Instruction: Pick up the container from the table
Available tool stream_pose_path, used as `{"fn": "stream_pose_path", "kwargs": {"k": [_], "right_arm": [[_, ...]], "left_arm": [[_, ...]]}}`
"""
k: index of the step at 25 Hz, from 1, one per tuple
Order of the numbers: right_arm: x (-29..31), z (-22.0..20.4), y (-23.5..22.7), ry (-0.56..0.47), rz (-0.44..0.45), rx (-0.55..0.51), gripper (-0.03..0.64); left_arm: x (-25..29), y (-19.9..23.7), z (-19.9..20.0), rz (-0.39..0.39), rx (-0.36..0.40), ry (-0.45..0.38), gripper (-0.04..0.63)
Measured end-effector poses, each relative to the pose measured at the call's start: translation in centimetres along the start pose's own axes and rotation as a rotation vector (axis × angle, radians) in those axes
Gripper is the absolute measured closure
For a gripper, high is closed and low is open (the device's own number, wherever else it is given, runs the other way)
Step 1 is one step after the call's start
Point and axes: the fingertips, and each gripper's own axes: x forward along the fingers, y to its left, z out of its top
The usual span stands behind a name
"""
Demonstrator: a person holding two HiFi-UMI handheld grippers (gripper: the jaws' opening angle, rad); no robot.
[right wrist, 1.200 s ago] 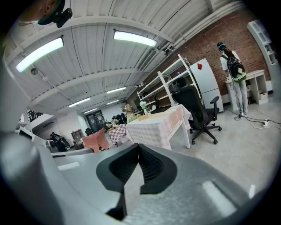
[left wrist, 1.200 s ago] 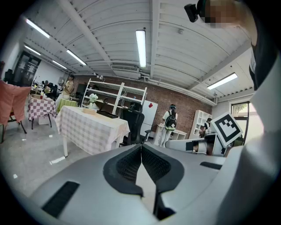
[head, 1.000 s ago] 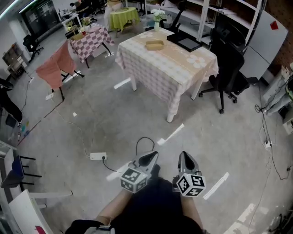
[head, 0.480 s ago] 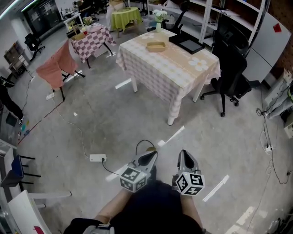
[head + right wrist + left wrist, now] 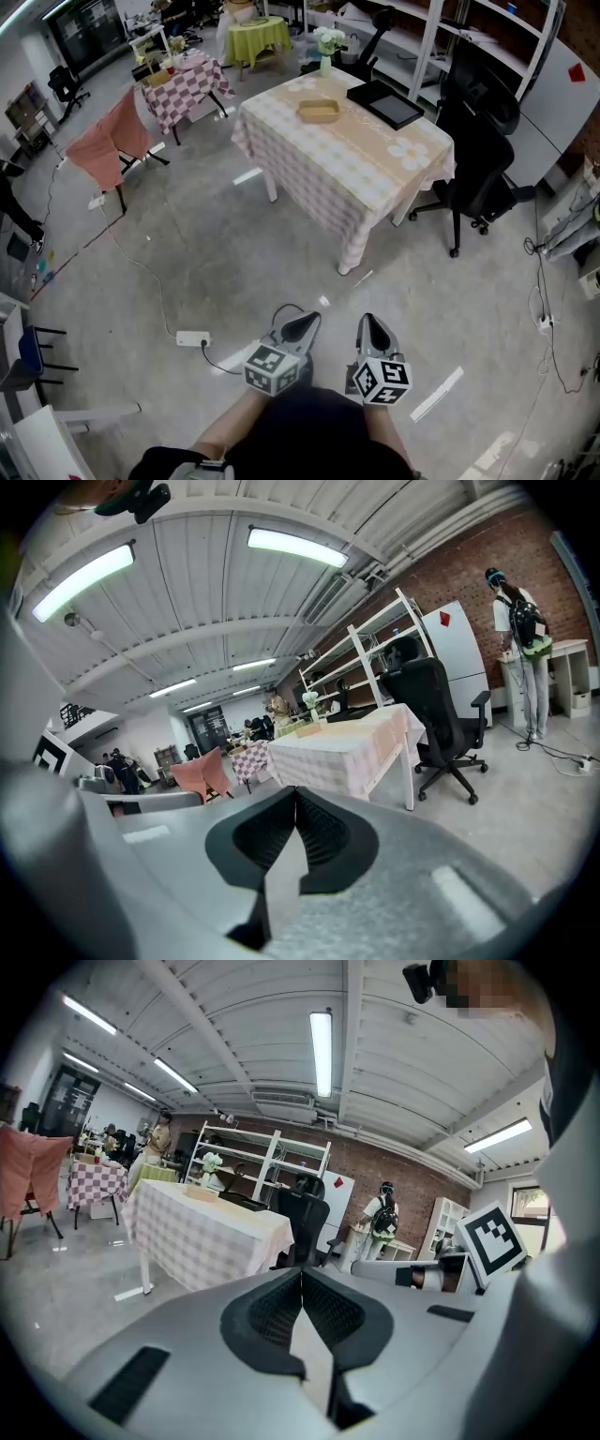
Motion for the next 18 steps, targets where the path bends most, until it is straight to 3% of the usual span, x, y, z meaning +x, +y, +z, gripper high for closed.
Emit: {"fn": "stream_pose_path", "kwargs": {"k": [18], "right_arm": [[13.3,5.8,1.3,0.013,0.044,-0.030,0.611]], "left_arm": [[7.8,10.0,6.9,0.002,-0.025,0.020,0.584]]}}
